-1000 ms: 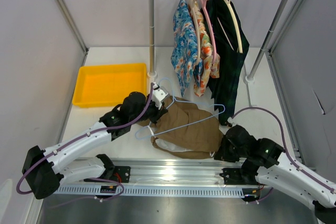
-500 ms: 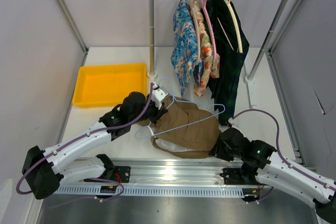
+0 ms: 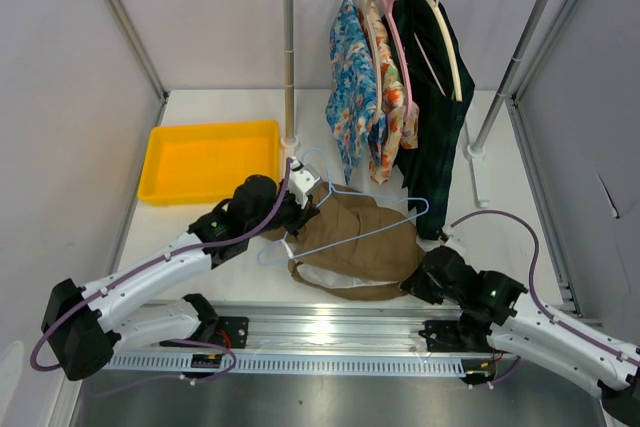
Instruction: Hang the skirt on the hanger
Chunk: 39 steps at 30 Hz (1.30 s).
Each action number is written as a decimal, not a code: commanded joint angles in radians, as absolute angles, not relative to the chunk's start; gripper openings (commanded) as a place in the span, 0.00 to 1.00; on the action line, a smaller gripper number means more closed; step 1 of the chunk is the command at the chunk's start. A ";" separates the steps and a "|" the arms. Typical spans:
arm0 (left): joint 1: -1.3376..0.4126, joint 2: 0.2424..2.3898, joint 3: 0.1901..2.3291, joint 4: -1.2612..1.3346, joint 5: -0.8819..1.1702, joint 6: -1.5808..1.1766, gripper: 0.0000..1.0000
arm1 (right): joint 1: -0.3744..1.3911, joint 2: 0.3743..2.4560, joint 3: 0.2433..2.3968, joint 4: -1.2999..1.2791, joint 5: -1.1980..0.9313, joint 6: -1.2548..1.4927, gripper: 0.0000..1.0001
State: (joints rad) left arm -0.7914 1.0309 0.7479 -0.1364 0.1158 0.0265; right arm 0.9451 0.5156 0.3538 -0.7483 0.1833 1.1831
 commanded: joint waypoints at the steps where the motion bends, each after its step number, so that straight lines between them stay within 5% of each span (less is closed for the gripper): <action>1: -0.787 1.011 0.758 -0.097 0.130 0.029 0.00 | 0.953 0.506 0.379 -0.776 0.251 1.207 0.08; 4: -0.785 1.003 0.761 -0.103 0.135 0.029 0.00 | 0.953 0.505 0.437 -0.834 0.265 1.189 0.00; 20: -0.862 0.939 0.759 -0.103 0.083 0.052 0.00 | 0.922 0.503 0.601 -0.960 0.342 1.147 0.00; 31: -0.937 0.879 0.726 -0.068 -0.047 0.101 0.00 | 0.635 0.523 0.595 -0.881 0.140 0.947 0.00; 39: -0.985 0.865 0.712 -0.063 -0.123 0.155 0.00 | 0.263 0.597 0.545 -0.692 -0.267 0.773 0.00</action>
State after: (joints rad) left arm -0.9642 0.8860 0.7136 -0.1131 -0.0650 0.0978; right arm 0.3538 0.5743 0.5571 -0.8104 -0.0902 0.8753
